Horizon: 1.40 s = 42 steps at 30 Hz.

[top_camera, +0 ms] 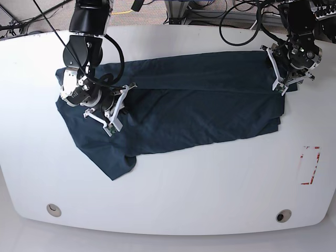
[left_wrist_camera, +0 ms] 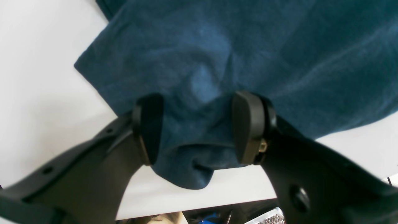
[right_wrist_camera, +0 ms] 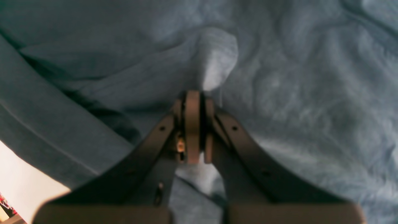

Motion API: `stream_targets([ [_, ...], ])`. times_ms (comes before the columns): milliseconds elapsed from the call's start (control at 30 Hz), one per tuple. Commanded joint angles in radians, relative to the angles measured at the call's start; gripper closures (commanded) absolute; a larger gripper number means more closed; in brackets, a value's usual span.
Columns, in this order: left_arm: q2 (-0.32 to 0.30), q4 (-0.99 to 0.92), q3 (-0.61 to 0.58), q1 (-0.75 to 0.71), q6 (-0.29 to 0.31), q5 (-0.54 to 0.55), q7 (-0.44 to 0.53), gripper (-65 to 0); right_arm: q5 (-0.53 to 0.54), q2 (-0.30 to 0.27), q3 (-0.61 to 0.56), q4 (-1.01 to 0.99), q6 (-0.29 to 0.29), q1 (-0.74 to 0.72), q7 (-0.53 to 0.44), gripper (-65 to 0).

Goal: Fold the T-shirt properly
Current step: 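Grasp the sleeve fabric with the right gripper and drag it outward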

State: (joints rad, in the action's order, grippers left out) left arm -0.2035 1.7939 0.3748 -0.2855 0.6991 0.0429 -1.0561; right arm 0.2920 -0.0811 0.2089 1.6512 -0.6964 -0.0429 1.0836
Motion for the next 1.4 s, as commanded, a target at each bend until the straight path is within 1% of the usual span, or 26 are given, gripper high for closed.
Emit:
stream_targets([
  [0,-0.009,0.008,0.002,-0.001,-0.001,-0.005,-0.002,-33.1,0.011,-0.012,0.005,0.017,-0.002,-0.038,-0.016,0.0],
  [367,-0.009,0.008,0.002,-0.002,-0.001,-0.005,-0.002,-33.1,0.009,-0.009,0.007,0.016,-0.002,-0.120,-0.020,0.0],
  [633,-0.011,0.008,-0.023,-0.011,-0.001,-0.005,-0.002,-33.1,0.009,-0.012,0.007,-0.119,-0.002,-0.206,-0.024,0.0],
  [867,-0.011,0.010,-0.027,-0.018,-0.001,-0.005,-0.002,-33.1,0.009,-0.012,0.007,-0.141,-0.002,-0.219,-0.101,0.0],
  [1033,-0.012,0.008,-0.027,-0.025,-0.001,-0.005,-0.002,-33.1,0.009,-0.012,0.007,-0.151,-0.002,-0.240,-0.102,0.0],
  [1267,-0.012,0.008,-0.029,-0.030,-0.001,-0.005,-0.002,-33.1,0.014,-0.009,0.007,-0.248,-0.002,-0.288,-0.110,0.0],
  [1367,-0.012,0.008,-0.029,-0.030,-0.001,-0.005,-0.002,-33.1,0.009,-0.006,0.007,-0.277,-0.002,-0.311,-0.150,0.0],
])
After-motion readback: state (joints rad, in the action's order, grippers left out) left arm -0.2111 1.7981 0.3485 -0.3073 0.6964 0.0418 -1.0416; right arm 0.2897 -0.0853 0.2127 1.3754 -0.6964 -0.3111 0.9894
